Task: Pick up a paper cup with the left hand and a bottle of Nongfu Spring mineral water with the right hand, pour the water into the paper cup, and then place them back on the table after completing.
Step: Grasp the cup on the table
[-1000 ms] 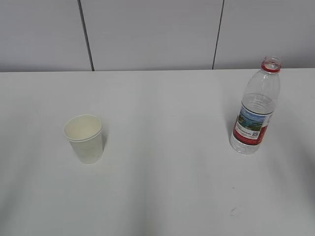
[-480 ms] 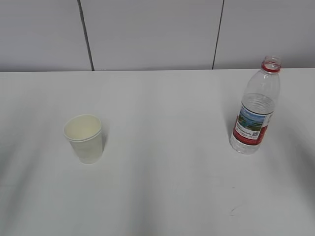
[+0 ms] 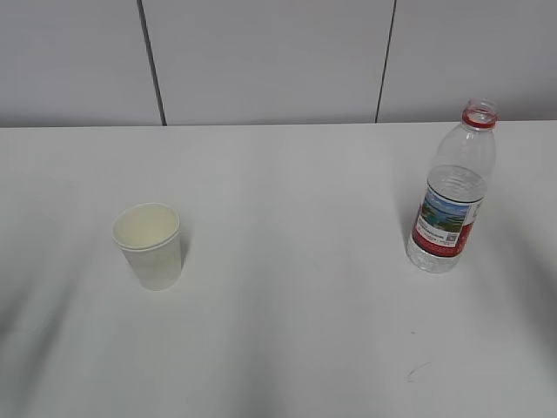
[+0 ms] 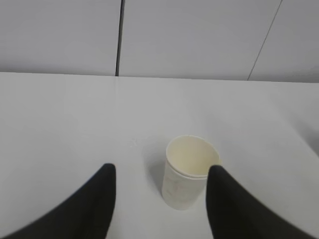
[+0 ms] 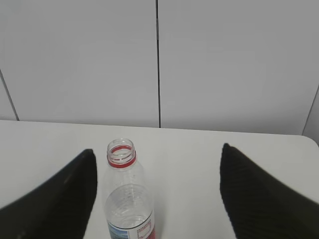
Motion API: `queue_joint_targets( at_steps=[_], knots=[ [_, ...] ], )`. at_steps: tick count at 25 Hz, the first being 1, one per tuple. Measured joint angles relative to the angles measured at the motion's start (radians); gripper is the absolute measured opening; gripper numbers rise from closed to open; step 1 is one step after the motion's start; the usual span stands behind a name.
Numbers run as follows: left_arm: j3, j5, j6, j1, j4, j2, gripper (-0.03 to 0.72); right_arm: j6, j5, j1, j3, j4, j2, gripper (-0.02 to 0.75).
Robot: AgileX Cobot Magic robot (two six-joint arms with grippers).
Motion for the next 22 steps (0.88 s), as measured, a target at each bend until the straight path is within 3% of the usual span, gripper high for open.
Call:
queue_joint_targets(
  at_steps=[13,22],
  knots=[
    [0.071,-0.242,-0.009,-0.041,0.062,0.193,0.373,0.002,-0.036,0.000,0.000,0.001,0.000,0.568],
    [0.071,-0.392,-0.012,-0.139,0.149,0.482,0.373,0.002,-0.058,0.000,0.000,0.003,0.000,0.568]
  ],
)
